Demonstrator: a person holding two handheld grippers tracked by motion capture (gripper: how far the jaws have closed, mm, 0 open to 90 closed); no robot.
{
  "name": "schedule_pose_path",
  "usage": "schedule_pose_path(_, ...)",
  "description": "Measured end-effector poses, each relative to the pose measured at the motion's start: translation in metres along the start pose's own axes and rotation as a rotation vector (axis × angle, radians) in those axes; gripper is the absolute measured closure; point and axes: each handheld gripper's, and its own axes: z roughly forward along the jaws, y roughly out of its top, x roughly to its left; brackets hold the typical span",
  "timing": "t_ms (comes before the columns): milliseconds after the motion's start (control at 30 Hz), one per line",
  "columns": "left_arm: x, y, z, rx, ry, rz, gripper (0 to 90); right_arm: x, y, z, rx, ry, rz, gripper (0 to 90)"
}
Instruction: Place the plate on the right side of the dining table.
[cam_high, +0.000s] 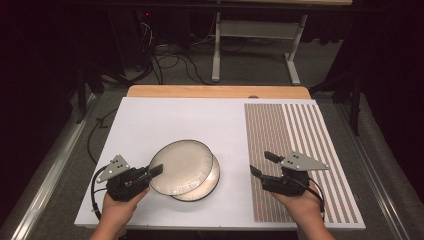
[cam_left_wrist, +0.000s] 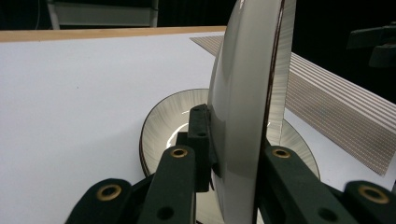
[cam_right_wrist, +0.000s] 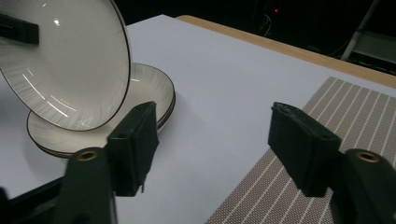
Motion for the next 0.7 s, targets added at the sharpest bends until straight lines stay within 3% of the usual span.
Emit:
schedule_pose_path(100, -0.0027, 0.0005, 0.0004, -0.001, 0.01, 0.031, 80.0, -0.0038, -0.0038, -0.0061, -0.021, -0.003, 0.013, 18.5)
schedule_pose_path(200, -0.0035, 0.0006, 0.0003, -0.002, 0.011, 0.04, 80.1, -0.0045, -0.0048, -0.0076, -0.033, -0.001, 0.011, 14.3)
schedule_pose_path(300, -0.0039, 0.0006, 0.0002, -0.004, 0.009, 0.048, 80.1, -0.0032, -0.0065, -0.008, -0.044, -0.002, 0.012, 0.5)
schedule_pose_path(700, -0.0065, 0.0008, 0.0004, -0.009, 0.007, 0.078, 80.1, -0.0027, -0.0096, -0.0056, -0.049, -0.018, 0.014, 0.4)
